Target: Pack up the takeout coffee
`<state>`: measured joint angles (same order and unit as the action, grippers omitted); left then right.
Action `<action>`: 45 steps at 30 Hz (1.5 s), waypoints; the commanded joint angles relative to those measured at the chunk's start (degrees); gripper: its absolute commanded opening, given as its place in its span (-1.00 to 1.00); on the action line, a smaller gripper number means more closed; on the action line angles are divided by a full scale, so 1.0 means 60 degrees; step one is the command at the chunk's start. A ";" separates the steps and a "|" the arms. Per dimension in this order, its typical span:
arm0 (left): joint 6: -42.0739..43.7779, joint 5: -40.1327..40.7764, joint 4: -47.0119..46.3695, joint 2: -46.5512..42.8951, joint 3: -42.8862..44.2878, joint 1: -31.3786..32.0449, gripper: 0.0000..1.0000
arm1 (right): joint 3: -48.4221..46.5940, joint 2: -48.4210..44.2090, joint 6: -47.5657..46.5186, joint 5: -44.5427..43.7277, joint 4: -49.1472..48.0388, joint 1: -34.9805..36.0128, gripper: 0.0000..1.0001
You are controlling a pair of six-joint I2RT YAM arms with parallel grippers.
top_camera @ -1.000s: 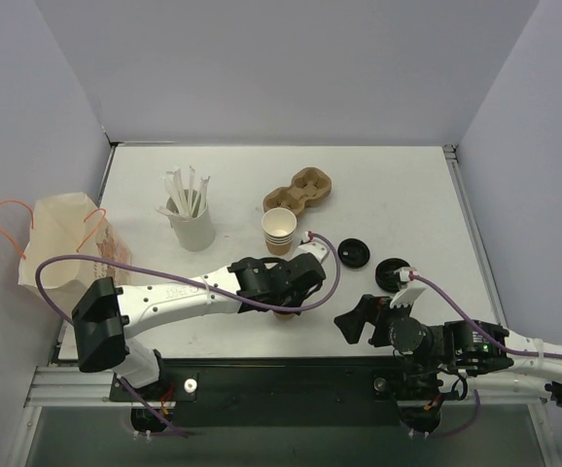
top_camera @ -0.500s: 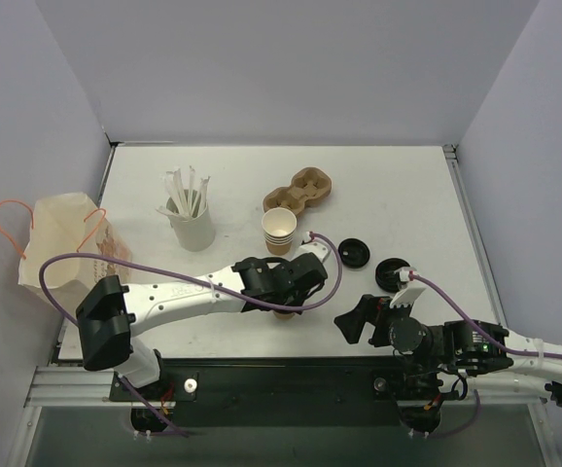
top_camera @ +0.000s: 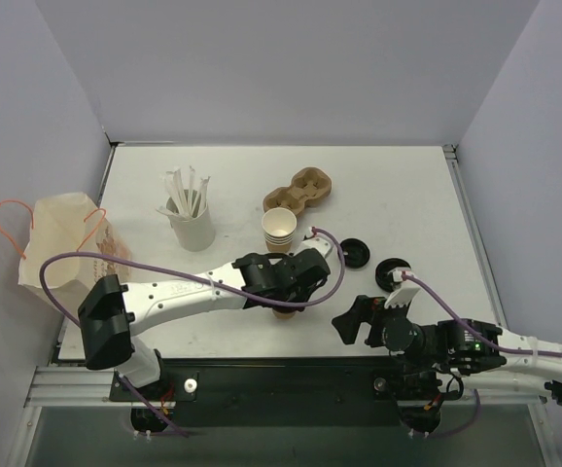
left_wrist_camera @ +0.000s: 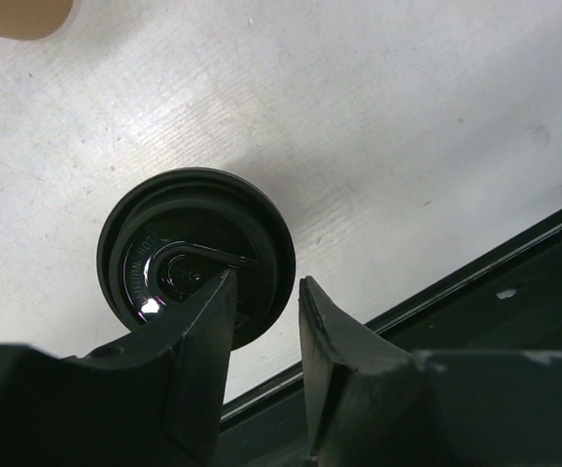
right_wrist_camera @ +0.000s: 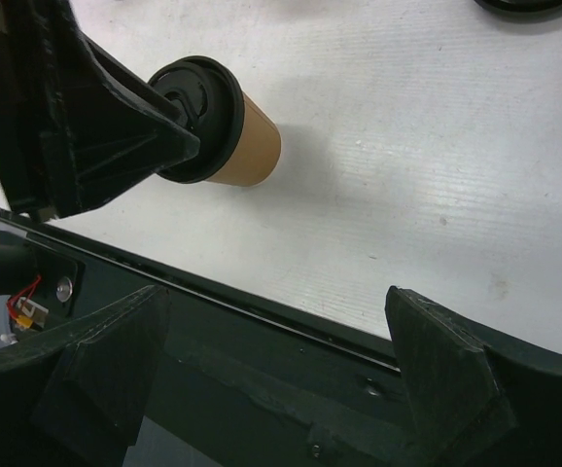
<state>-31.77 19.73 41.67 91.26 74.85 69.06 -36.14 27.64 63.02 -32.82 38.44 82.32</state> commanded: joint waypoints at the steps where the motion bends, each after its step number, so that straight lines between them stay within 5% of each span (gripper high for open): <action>1: -0.0008 0.0228 0.0115 -0.0737 0.0723 -0.0171 -0.14 | -0.0333 0.0432 0.0058 -0.0565 -0.0048 0.0034 0.97; 8: -0.0037 -0.0150 0.0072 -0.2111 -0.0402 -0.1472 -0.11 | -0.1268 0.1793 -0.1668 -0.0553 -0.1190 -0.0970 0.95; 14: -0.0184 -0.2096 -0.1958 -0.3871 -0.2640 -0.2602 0.02 | -0.1755 0.3712 -0.3750 0.5039 -0.2989 -0.4982 0.80; 21: -0.0272 -0.3916 -0.3589 -0.4459 -0.4211 -0.3686 0.07 | -0.2588 0.6185 -0.5068 0.8324 -0.3623 -0.6409 0.76; 35: -0.0227 -0.4269 -0.4293 -0.4181 -0.5238 -0.4039 0.07 | -0.3235 0.9249 -0.5978 0.9894 -0.4090 -0.7041 0.45; 39: -0.0301 -0.3947 -0.4133 -0.4078 -0.5502 -0.4068 0.05 | -0.2914 0.9690 -0.5905 0.9952 -0.4486 -0.7027 0.13; 45: -0.0491 -0.3830 -0.4557 -0.4078 -0.6101 -0.4068 0.05 | -0.2269 0.9661 -0.5670 0.9762 -0.4970 -0.7012 -0.05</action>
<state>-33.87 -4.69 17.96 66.81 40.27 44.88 -53.12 84.84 29.08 28.25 9.47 40.18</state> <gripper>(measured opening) 0.526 0.502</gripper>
